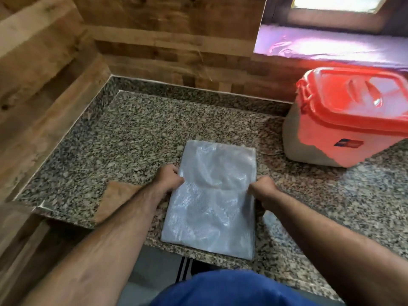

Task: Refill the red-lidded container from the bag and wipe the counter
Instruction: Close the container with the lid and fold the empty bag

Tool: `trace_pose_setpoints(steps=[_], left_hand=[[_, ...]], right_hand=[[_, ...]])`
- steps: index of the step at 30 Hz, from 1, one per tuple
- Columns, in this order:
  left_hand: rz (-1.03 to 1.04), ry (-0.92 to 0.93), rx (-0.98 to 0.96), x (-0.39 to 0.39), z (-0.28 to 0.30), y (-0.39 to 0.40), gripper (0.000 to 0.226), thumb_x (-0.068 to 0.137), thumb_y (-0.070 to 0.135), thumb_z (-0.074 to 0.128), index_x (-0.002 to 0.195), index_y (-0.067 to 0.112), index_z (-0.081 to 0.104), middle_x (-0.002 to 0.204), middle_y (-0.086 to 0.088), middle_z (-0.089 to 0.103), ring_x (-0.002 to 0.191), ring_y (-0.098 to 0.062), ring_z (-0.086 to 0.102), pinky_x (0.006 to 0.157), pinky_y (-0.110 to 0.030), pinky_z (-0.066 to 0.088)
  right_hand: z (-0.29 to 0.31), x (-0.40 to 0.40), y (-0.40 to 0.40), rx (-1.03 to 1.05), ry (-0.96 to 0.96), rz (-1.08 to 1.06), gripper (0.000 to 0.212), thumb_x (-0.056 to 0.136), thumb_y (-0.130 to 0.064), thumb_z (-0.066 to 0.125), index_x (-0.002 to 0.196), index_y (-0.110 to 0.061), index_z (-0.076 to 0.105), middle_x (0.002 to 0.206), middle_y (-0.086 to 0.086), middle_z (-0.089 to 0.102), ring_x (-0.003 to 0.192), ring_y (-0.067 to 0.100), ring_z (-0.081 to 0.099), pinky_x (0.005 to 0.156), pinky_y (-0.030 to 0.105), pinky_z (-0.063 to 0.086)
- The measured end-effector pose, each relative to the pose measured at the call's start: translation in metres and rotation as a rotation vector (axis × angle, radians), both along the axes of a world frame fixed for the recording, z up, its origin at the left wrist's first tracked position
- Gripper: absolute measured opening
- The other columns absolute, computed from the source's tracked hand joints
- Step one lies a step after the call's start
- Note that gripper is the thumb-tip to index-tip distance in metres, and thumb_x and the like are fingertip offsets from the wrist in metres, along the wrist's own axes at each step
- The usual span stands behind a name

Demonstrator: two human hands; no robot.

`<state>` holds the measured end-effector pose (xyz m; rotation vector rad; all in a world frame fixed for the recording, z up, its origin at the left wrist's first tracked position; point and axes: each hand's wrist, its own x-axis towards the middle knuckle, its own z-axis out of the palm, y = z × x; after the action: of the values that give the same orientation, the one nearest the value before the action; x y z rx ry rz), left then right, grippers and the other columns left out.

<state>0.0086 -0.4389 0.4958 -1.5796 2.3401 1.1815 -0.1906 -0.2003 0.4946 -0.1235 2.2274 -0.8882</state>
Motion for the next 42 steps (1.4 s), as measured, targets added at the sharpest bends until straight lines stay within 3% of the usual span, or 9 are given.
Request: trace_pose_setpoints(steps=[6, 12, 15, 20, 23, 28, 33, 36, 42], left_hand=[[0.002, 0.101, 0.201, 0.012, 0.001, -0.02, 0.02, 0.083, -0.004, 0.081, 0.088, 0.013, 0.072, 0.098, -0.01, 0.077, 0.093, -0.025, 0.073, 0.081, -0.038, 0.062], [-0.043, 0.308, 0.269, 0.032, 0.004, -0.022, 0.029, 0.082, -0.009, 0.084, 0.092, 0.017, 0.077, 0.092, 0.003, 0.082, 0.092, -0.014, 0.077, 0.078, -0.025, 0.061], [-0.092, 0.392, 0.275, 0.042, 0.004, -0.018, 0.031, 0.081, -0.015, 0.081, 0.09, 0.015, 0.081, 0.092, 0.008, 0.084, 0.09, -0.011, 0.079, 0.079, -0.022, 0.063], [-0.213, 0.34, 0.253, 0.058, -0.001, -0.021, 0.039, 0.082, -0.021, 0.072, 0.072, 0.015, 0.082, 0.097, 0.002, 0.082, 0.098, -0.001, 0.075, 0.092, -0.028, 0.063], [-0.432, 0.191, 0.179, 0.063, -0.004, -0.023, 0.04, 0.084, -0.015, 0.071, 0.075, 0.022, 0.085, 0.099, 0.017, 0.081, 0.109, 0.007, 0.069, 0.109, -0.027, 0.047], [-0.577, 0.192, -0.051, 0.041, 0.006, -0.016, 0.039, 0.087, -0.006, 0.07, 0.076, 0.03, 0.081, 0.091, 0.015, 0.076, 0.098, 0.005, 0.065, 0.099, -0.036, 0.056], [-0.781, 0.138, -0.147, -0.016, 0.02, 0.033, 0.029, 0.1, 0.037, 0.069, 0.128, 0.032, 0.071, 0.127, 0.012, 0.07, 0.121, -0.005, 0.054, 0.113, -0.037, 0.042], [-0.876, -0.022, -0.184, -0.045, 0.017, 0.067, 0.03, 0.089, 0.056, 0.076, 0.107, 0.037, 0.064, 0.11, 0.011, 0.064, 0.107, -0.012, 0.055, 0.102, -0.035, 0.045], [-0.743, -0.073, -0.038, -0.057, 0.018, 0.096, 0.026, 0.086, 0.023, 0.086, 0.092, 0.027, 0.06, 0.102, 0.007, 0.06, 0.093, -0.013, 0.06, 0.075, -0.026, 0.051]], right_hand=[[-0.003, -0.007, 0.012, -0.155, -0.09, 0.022, 0.039, 0.061, 0.0, 0.081, 0.098, 0.002, 0.068, 0.096, 0.024, 0.078, 0.084, 0.036, 0.076, 0.066, 0.046, 0.063], [-0.007, -0.015, 0.036, -0.263, -0.022, 0.135, 0.049, 0.079, 0.035, 0.062, 0.102, -0.006, 0.076, 0.087, -0.004, 0.083, 0.077, 0.009, 0.075, 0.064, 0.021, 0.061], [-0.019, -0.022, 0.048, -0.242, 0.174, 0.252, 0.037, 0.085, 0.018, 0.077, 0.09, -0.019, 0.079, 0.082, -0.015, 0.082, 0.073, 0.0, 0.074, 0.069, 0.028, 0.06], [-0.009, -0.014, 0.056, -0.133, 0.59, 0.628, 0.026, 0.092, -0.002, 0.074, 0.084, -0.026, 0.081, 0.098, -0.006, 0.079, 0.09, 0.018, 0.072, 0.078, 0.035, 0.06], [-0.011, -0.015, 0.06, -0.026, 0.834, 0.936, 0.022, 0.093, -0.017, 0.073, 0.101, -0.033, 0.084, 0.12, -0.007, 0.078, 0.108, 0.023, 0.068, 0.085, 0.04, 0.061], [-0.012, -0.019, 0.057, 0.053, 0.872, 1.002, 0.029, 0.087, -0.013, 0.085, 0.108, -0.034, 0.086, 0.124, -0.005, 0.079, 0.111, 0.024, 0.068, 0.087, 0.04, 0.061], [-0.01, -0.013, 0.05, 0.043, 0.857, 0.967, 0.022, 0.088, -0.013, 0.078, 0.1, -0.03, 0.086, 0.111, -0.007, 0.078, 0.098, 0.019, 0.067, 0.08, 0.039, 0.061], [-0.005, -0.007, 0.046, 0.017, 0.764, 0.88, 0.016, 0.099, -0.021, 0.07, 0.1, -0.03, 0.084, 0.112, -0.009, 0.075, 0.1, 0.015, 0.064, 0.084, 0.037, 0.059], [-0.007, -0.002, 0.049, -0.061, 0.526, 0.701, 0.032, 0.093, -0.001, 0.069, 0.103, -0.029, 0.081, 0.111, -0.014, 0.074, 0.105, 0.011, 0.066, 0.092, 0.036, 0.059]])
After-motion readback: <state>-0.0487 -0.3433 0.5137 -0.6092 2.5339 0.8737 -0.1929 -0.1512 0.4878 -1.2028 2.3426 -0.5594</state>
